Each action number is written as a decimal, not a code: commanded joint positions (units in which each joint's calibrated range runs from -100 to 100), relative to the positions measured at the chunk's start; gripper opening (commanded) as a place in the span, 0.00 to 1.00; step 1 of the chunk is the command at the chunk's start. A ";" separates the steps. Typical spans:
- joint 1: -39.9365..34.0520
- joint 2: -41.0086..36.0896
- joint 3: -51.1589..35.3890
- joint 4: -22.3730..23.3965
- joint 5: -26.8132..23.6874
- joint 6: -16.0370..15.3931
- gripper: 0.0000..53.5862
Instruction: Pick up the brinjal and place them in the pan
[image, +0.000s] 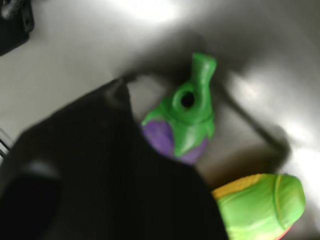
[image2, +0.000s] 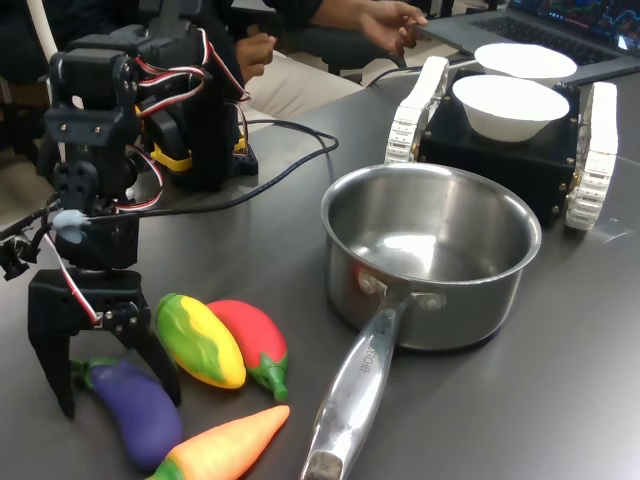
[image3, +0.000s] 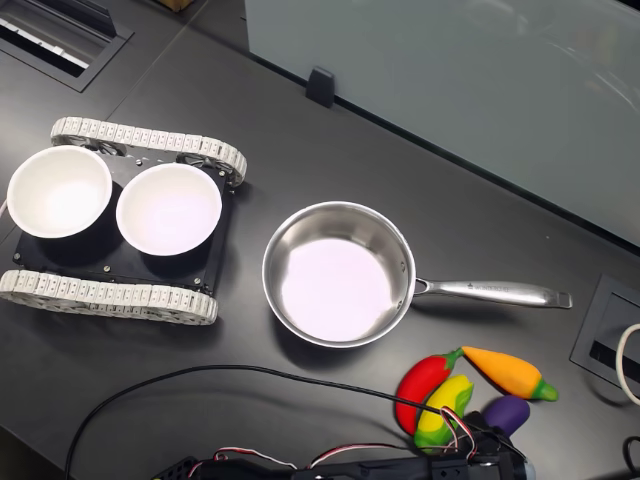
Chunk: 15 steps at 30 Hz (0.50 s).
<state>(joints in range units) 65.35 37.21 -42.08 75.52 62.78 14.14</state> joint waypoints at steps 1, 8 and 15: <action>0.25 -0.05 -3.76 -2.64 0.20 0.98 0.50; -0.67 1.22 -4.22 -2.81 0.88 0.98 0.39; -1.13 1.13 -2.85 -2.64 2.05 1.07 0.14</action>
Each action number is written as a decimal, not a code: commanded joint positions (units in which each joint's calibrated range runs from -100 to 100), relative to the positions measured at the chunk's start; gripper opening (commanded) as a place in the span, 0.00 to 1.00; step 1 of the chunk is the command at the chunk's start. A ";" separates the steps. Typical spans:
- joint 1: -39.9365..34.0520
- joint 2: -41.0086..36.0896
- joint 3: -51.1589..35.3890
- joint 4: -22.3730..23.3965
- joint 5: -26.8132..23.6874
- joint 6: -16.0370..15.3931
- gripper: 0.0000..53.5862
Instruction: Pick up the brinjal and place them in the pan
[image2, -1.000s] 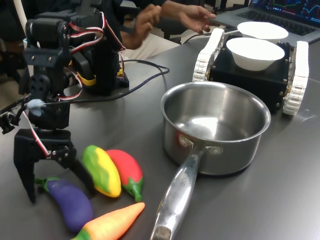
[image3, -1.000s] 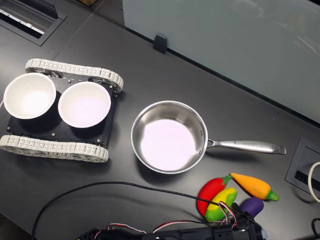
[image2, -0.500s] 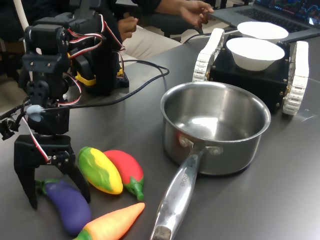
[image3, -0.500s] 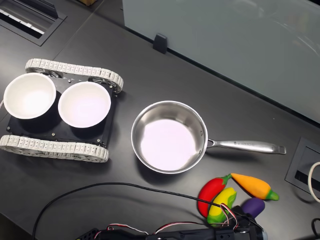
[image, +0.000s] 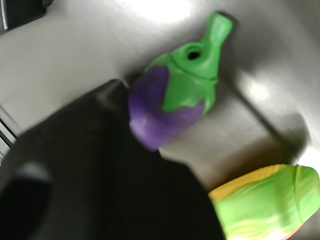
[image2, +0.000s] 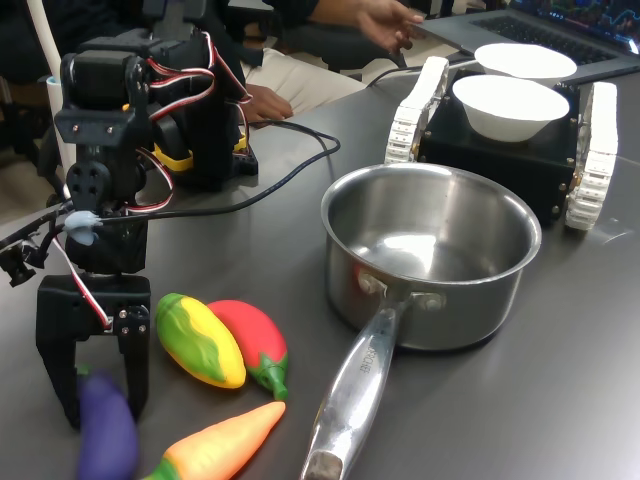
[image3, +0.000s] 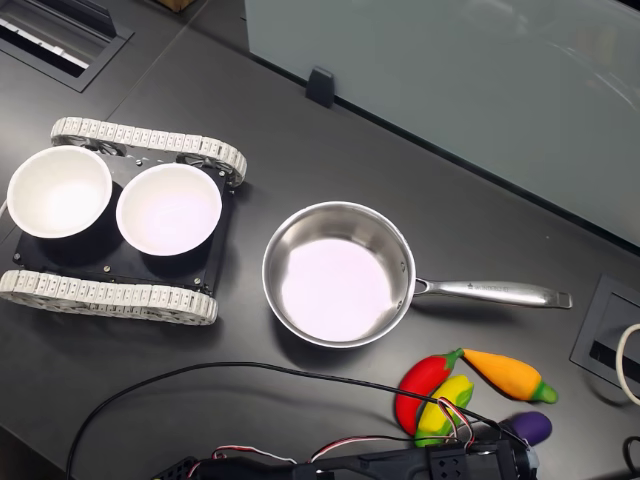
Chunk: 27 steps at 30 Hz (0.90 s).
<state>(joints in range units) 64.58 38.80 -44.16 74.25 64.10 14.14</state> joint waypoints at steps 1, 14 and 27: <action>-0.47 -0.55 -0.59 -1.37 0.78 1.07 0.10; -3.45 -2.74 1.59 -1.37 -5.37 -0.19 0.00; -9.53 -5.61 1.23 -1.88 -20.37 -1.70 0.00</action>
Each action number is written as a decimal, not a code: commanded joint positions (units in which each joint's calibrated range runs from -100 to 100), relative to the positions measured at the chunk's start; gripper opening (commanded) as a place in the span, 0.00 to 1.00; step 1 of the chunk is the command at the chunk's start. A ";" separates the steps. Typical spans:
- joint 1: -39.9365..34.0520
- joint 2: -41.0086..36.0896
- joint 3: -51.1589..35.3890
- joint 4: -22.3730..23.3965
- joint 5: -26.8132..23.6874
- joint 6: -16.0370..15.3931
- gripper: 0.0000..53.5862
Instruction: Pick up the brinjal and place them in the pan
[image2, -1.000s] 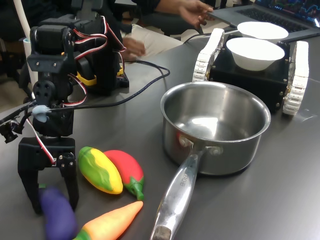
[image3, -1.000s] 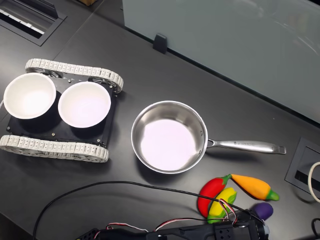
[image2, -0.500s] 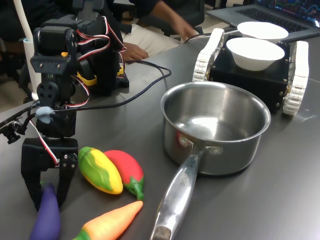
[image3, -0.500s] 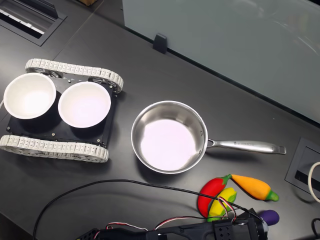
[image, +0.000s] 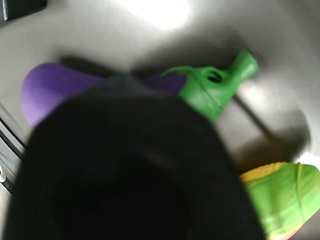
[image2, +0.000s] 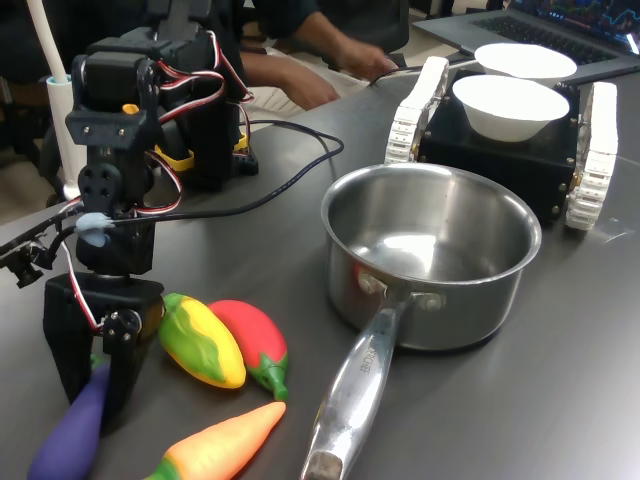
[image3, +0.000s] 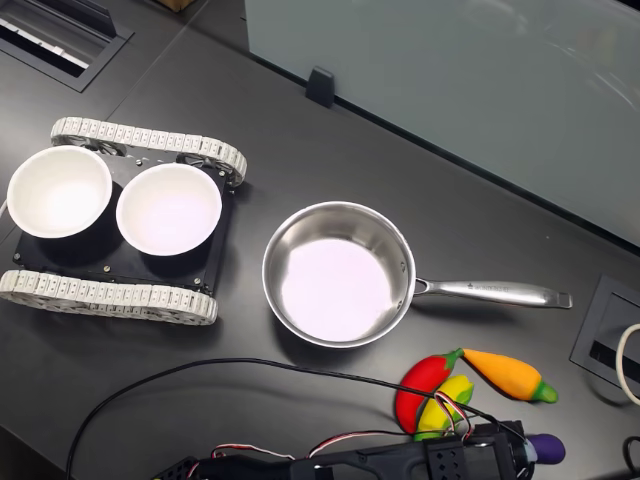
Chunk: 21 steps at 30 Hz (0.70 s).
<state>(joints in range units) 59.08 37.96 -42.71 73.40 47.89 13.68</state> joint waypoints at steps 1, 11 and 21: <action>-4.49 -4.85 -0.31 -1.11 -5.23 -1.25 0.00; -8.16 -8.48 3.05 -0.77 -10.16 -1.25 0.00; -9.53 -16.75 9.23 0.34 -12.80 -2.34 0.00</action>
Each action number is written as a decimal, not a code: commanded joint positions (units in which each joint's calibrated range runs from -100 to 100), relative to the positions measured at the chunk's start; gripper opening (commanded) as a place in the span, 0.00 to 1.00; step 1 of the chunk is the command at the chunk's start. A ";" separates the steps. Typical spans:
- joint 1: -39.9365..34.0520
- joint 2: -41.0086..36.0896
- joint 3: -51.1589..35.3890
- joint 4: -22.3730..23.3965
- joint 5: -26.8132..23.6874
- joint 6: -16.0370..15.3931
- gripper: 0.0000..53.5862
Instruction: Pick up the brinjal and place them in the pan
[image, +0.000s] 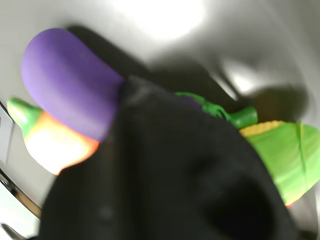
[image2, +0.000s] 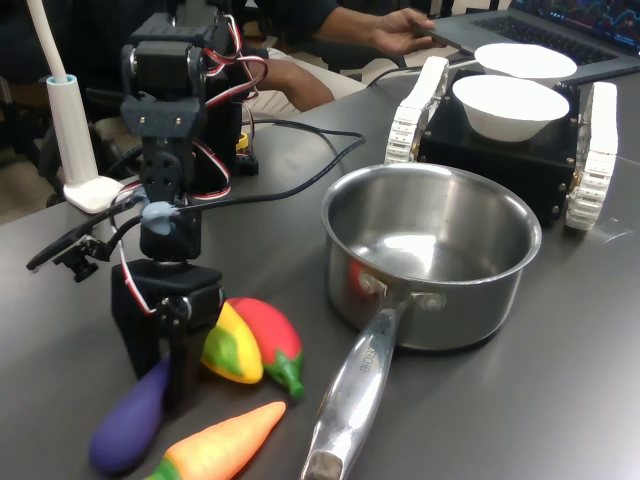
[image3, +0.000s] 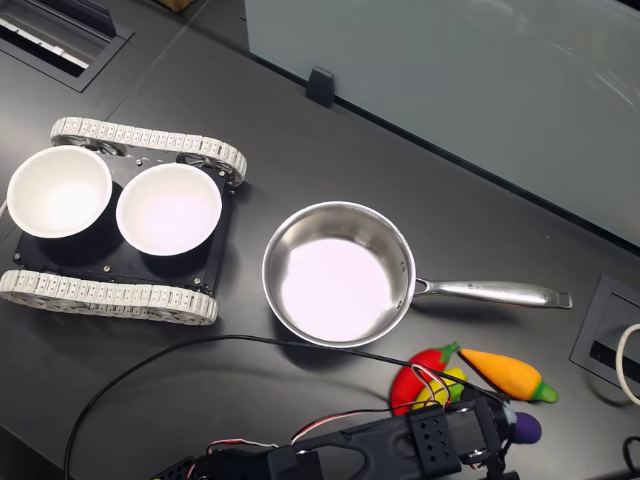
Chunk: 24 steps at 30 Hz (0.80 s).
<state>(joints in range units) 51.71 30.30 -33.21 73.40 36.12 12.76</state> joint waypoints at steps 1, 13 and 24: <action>-2.28 -10.02 0.27 0.34 -1.51 -1.42 0.00; -1.25 -21.57 5.18 -1.54 -4.79 -1.59 0.00; -1.02 -31.61 11.00 -3.84 -6.89 -1.50 0.00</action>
<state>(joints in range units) 50.50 7.41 -21.72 72.89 30.16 11.57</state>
